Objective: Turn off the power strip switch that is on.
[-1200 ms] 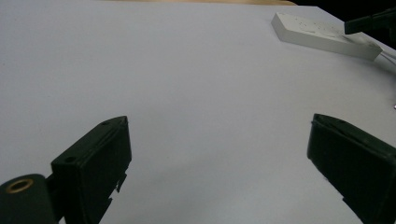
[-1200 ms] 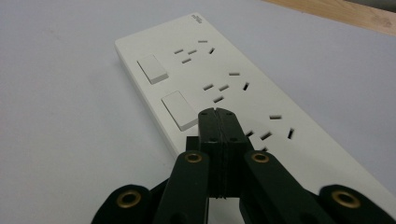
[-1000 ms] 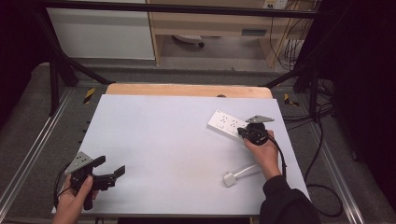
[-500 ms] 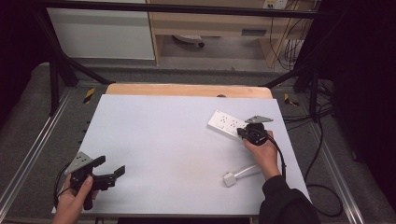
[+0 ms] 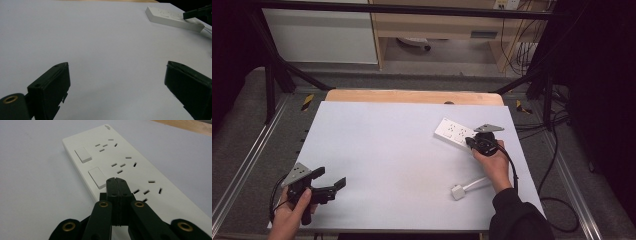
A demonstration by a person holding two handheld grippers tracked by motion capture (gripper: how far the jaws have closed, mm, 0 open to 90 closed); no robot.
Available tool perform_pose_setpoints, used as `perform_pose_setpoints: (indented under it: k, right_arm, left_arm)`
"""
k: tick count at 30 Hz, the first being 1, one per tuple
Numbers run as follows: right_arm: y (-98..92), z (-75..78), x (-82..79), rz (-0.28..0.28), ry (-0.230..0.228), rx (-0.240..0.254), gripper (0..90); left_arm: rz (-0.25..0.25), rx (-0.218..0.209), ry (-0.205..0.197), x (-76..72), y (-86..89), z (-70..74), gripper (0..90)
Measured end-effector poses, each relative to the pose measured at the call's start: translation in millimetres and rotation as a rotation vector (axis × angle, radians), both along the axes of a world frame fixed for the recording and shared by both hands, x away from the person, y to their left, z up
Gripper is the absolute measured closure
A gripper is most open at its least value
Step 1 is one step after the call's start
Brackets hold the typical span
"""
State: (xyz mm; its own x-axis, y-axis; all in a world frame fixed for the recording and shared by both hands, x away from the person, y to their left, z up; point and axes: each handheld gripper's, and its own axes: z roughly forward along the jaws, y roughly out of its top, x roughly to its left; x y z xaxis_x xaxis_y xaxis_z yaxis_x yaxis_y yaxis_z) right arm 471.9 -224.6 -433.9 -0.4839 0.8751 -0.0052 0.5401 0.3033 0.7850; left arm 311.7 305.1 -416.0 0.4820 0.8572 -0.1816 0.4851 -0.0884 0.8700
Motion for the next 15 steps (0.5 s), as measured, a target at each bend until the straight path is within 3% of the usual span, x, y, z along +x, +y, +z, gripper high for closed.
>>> perform_pose_setpoints:
  k: [15]
  right_arm:
    - [-0.4, -0.9, -0.3, -0.002, -0.005, 0.005, 90.0]
  left_arm:
    - [0.0, 0.002, 0.003, 0.0, -0.4, -0.2, 6.3]
